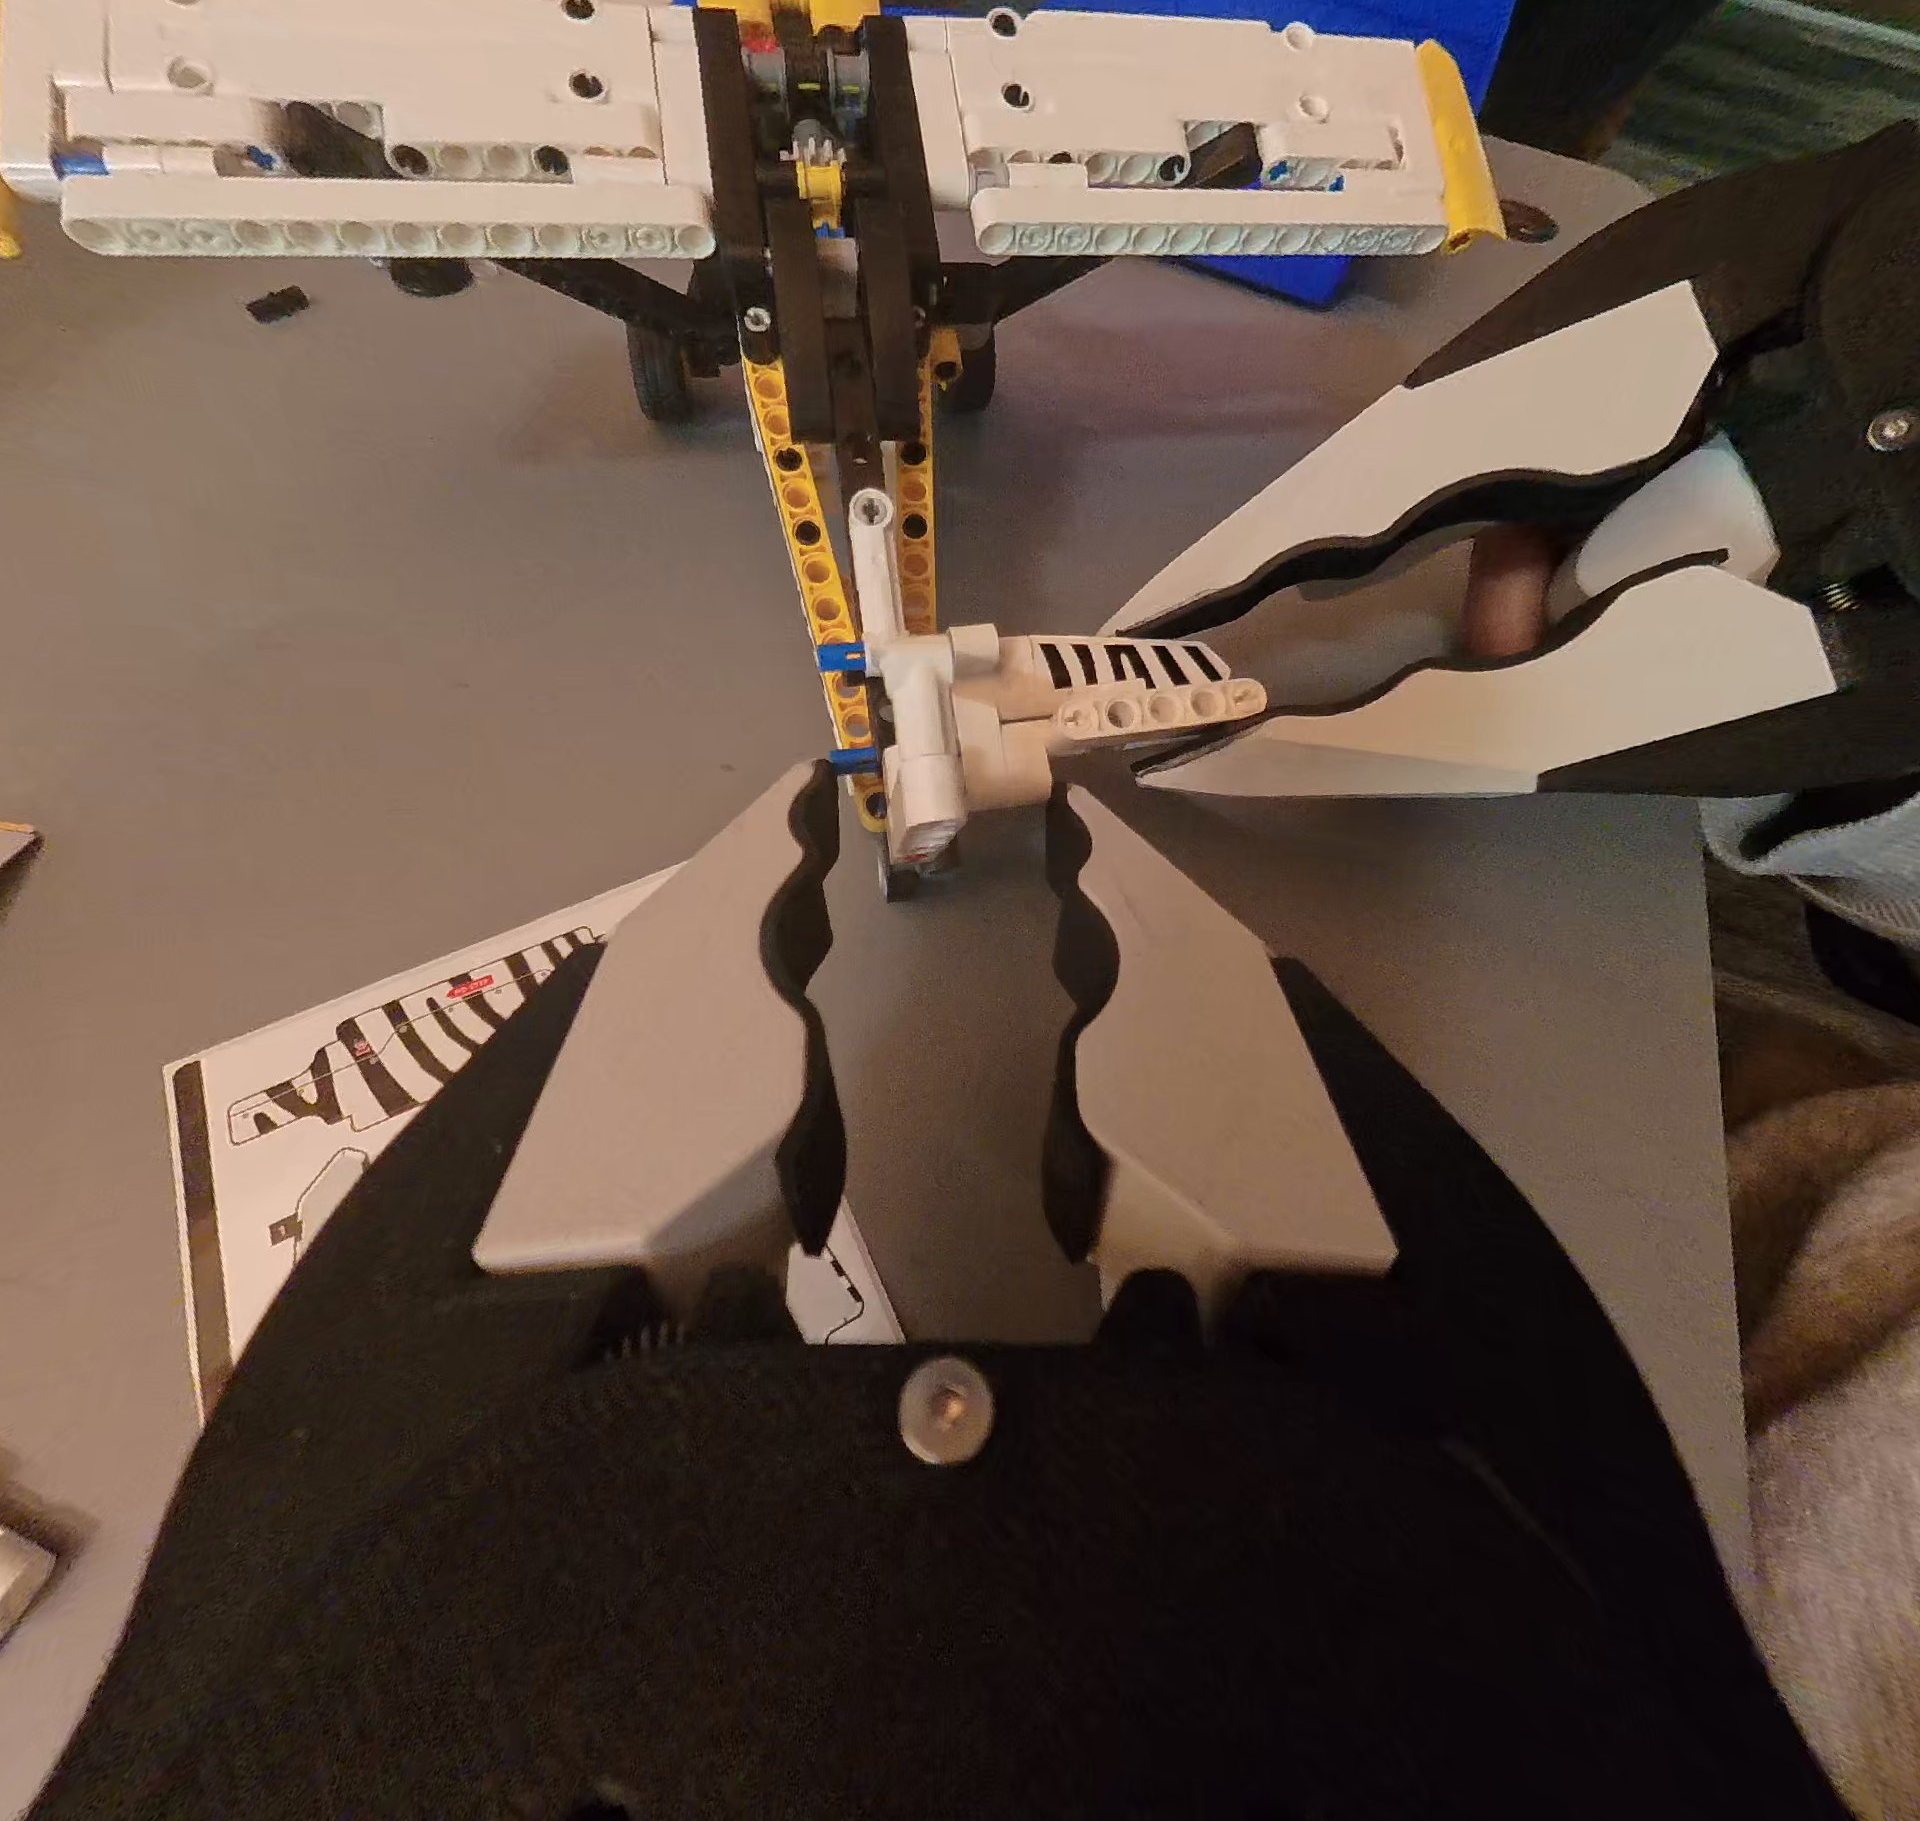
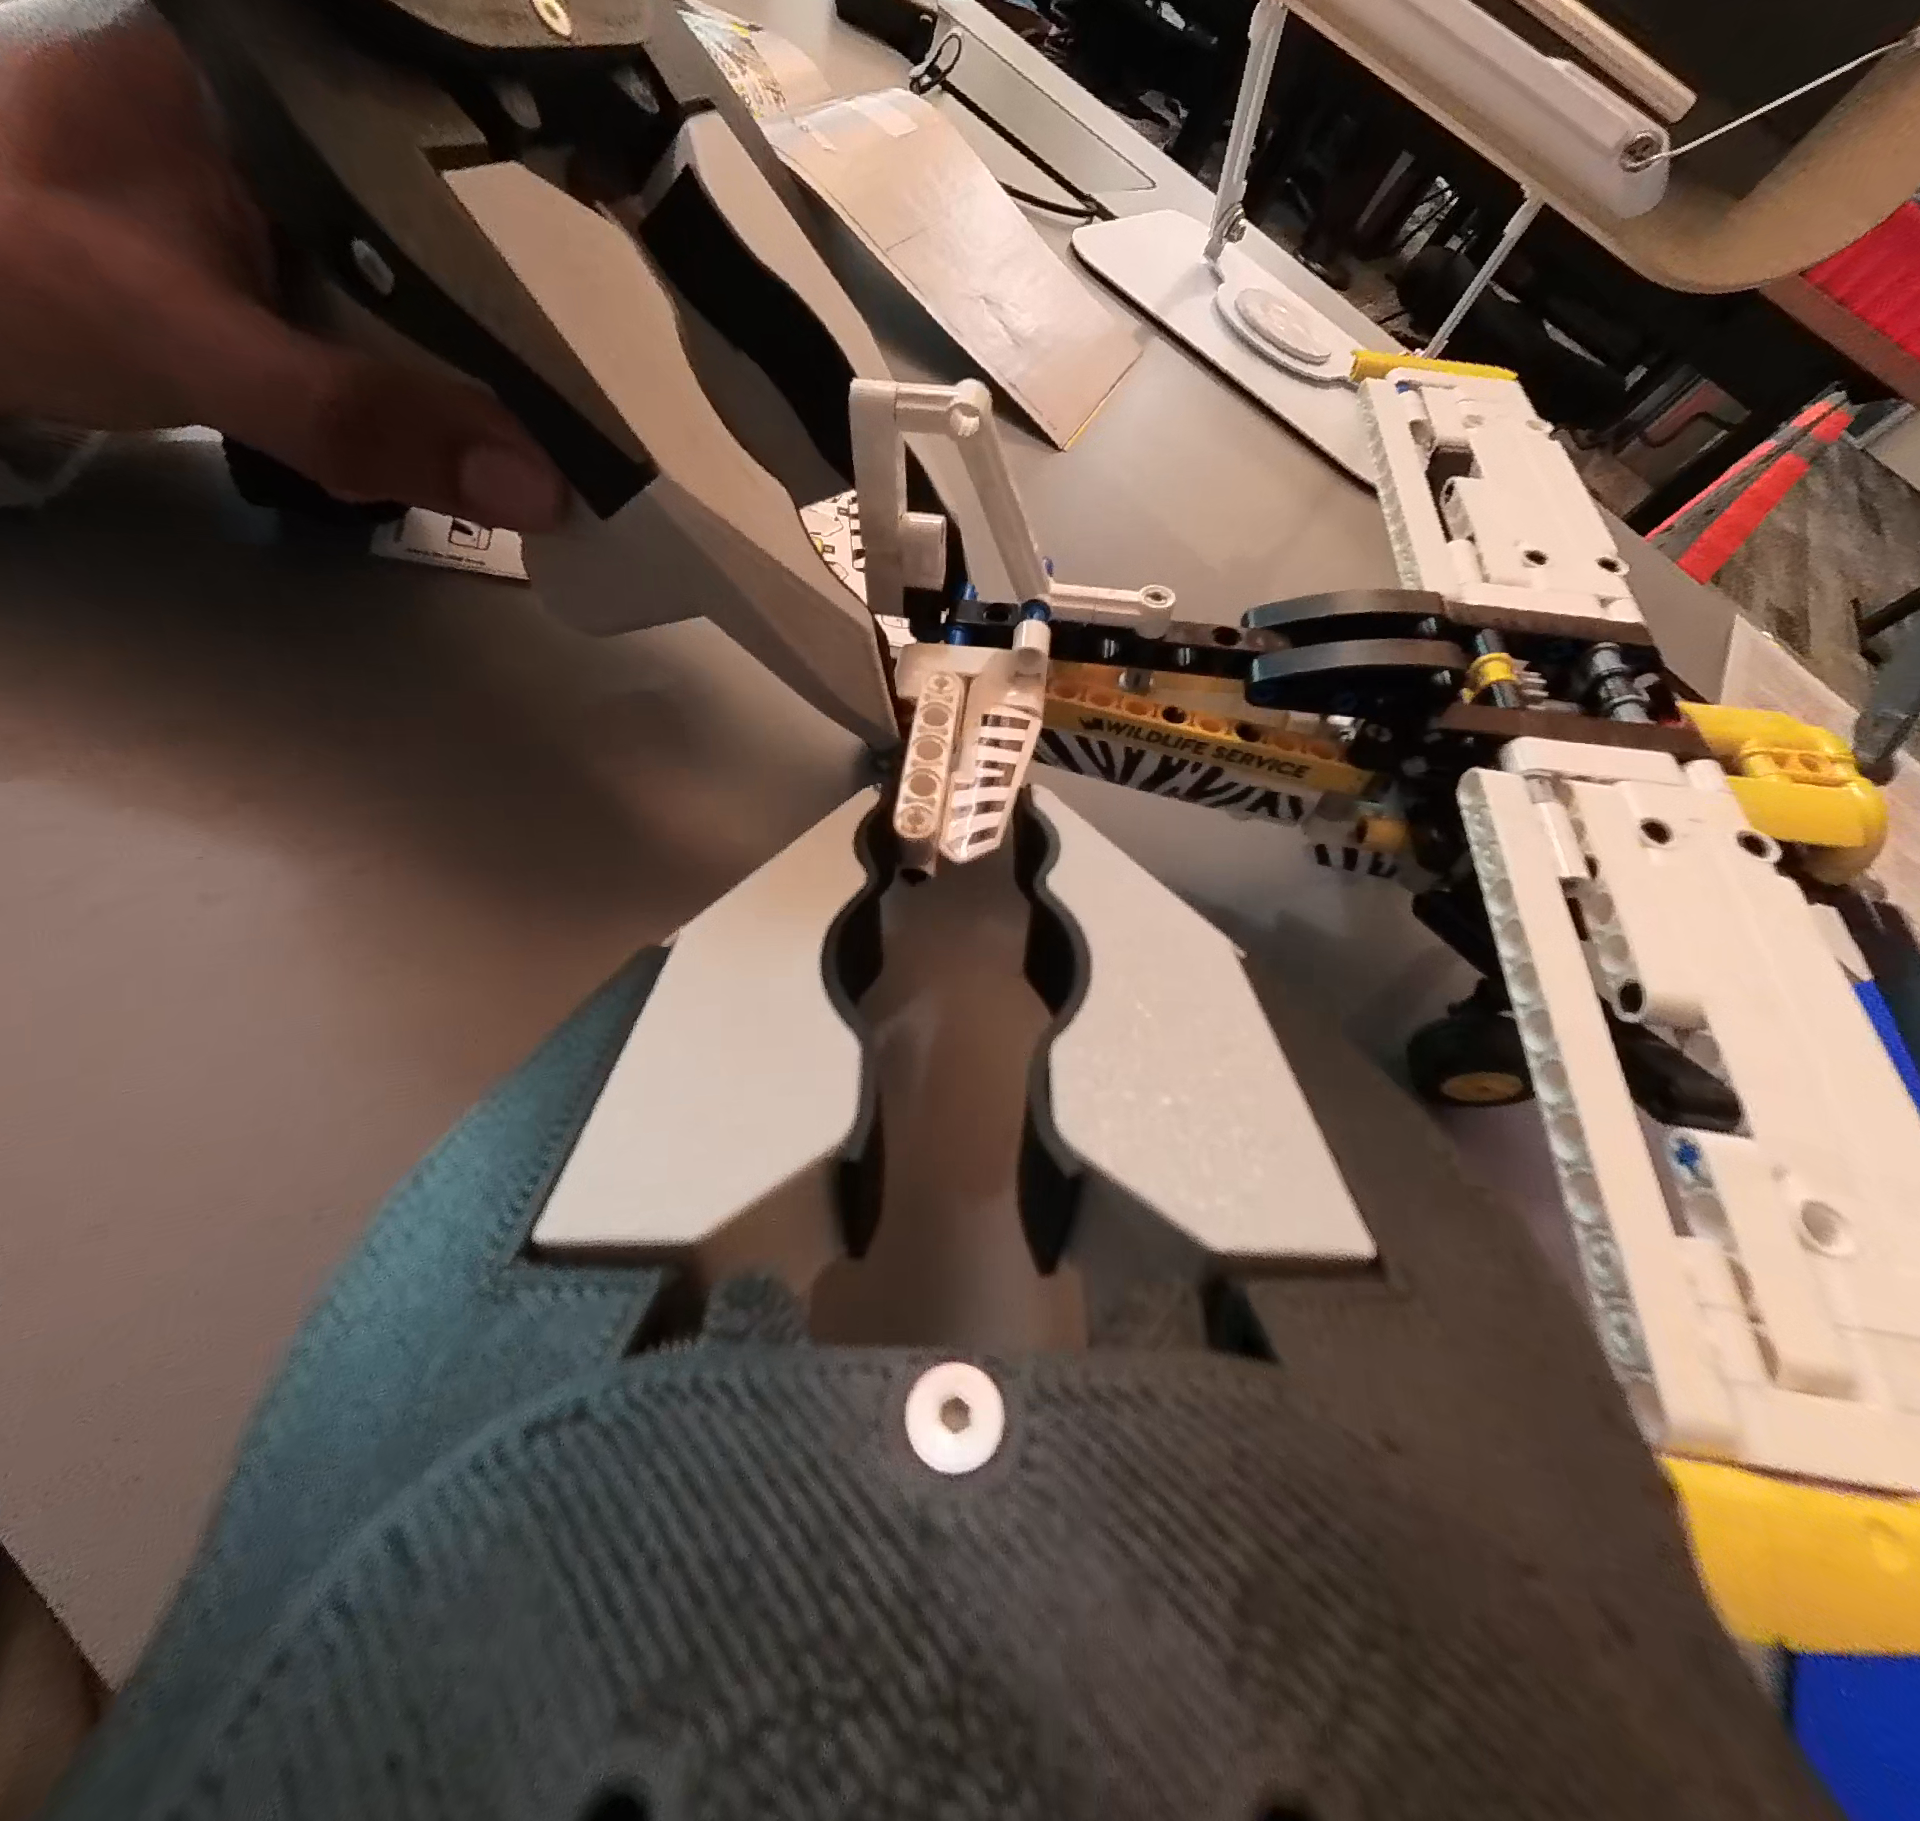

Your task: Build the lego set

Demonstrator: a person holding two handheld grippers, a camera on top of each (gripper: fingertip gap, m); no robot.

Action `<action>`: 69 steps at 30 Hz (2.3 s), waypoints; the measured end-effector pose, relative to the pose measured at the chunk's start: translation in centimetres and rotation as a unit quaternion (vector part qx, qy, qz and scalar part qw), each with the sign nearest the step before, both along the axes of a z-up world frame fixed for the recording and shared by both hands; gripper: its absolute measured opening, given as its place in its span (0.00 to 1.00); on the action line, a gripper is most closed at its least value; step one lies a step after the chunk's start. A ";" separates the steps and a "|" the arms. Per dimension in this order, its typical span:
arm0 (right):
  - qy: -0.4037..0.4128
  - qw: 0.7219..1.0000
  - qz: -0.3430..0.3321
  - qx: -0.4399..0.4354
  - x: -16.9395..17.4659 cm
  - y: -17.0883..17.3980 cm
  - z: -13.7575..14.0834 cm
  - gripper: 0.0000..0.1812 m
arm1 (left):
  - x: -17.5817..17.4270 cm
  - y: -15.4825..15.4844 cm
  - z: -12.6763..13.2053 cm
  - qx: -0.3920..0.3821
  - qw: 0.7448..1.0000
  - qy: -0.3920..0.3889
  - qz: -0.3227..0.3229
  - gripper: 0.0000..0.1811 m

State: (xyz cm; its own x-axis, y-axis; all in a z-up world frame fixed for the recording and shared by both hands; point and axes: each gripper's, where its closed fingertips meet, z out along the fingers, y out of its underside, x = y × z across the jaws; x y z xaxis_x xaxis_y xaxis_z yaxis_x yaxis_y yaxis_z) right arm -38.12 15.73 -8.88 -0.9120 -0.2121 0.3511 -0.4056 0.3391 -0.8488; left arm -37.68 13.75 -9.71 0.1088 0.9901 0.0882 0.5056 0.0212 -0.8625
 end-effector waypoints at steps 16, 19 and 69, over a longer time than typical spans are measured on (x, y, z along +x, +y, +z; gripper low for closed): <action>-0.011 1.000 -0.001 -0.005 0.0 0.1 0.2 0.12 | 0.1 0.1 0.1 -0.007 1.000 0.002 0.000 0.22; 0.035 0.999 -0.017 -0.011 -0.1 0.0 0.0 0.11 | 0.2 0.0 -0.1 -0.019 1.000 -0.001 0.005 0.21; -0.001 1.000 -0.016 -0.012 0.0 0.4 0.7 0.11 | -0.2 0.1 0.3 0.001 1.000 0.008 0.002 0.22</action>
State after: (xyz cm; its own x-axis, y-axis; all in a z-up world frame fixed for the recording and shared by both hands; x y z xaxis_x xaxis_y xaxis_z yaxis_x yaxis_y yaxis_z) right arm -38.14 16.16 -8.21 -0.9187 -0.1745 0.3543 -0.3936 0.3310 -0.8576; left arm -37.91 13.90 -9.45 0.1071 0.9903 0.0881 0.4920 0.0242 -0.8702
